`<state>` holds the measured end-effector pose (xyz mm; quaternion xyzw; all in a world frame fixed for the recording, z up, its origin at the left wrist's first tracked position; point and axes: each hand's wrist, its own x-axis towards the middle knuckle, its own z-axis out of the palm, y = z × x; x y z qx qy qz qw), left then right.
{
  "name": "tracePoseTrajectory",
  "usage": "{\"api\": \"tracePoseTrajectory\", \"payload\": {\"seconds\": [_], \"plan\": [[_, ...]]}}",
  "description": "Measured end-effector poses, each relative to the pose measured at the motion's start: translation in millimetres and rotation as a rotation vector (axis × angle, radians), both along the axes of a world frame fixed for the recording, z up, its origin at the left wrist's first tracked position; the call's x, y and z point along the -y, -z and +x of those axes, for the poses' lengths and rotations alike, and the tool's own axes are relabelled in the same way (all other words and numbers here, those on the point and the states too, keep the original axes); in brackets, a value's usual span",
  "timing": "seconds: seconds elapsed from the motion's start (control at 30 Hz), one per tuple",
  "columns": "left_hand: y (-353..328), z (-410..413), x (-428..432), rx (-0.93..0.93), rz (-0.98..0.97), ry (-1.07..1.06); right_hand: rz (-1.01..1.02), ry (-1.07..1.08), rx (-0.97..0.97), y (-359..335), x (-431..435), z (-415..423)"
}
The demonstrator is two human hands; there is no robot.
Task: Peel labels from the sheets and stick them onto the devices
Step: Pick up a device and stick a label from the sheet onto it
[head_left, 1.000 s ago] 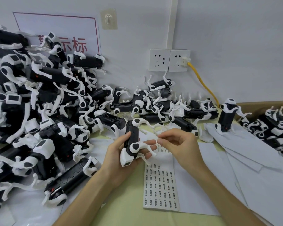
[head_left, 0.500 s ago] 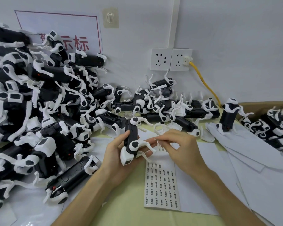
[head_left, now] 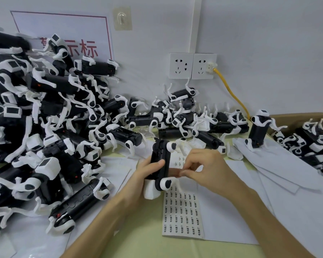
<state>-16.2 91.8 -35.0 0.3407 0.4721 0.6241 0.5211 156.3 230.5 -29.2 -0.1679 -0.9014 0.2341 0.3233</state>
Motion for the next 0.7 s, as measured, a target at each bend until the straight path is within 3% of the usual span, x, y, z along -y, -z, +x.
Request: {"api": "tracePoseTrajectory", "payload": {"seconds": [0.13, 0.3, 0.37, 0.47, 0.7], "plan": [[-3, 4, 0, -0.036, 0.037, 0.04, -0.011, 0.0, -0.023, 2, -2, 1], [-9, 4, 1, 0.439, 0.027, 0.056, 0.184, 0.009, -0.244, 2, 3, -7], [-10, 2, 0, 0.598, 0.025, -0.002, 0.134, 0.052, -0.294, 3, 6, -8], [-11, -4, -2, 0.587, 0.028, -0.107, -0.042, 0.077, -0.261, 3, 6, -5], [-2, -11, -5, 0.545, 0.032, -0.183, -0.152, 0.113, -0.279, 0, 9, -5]]}}
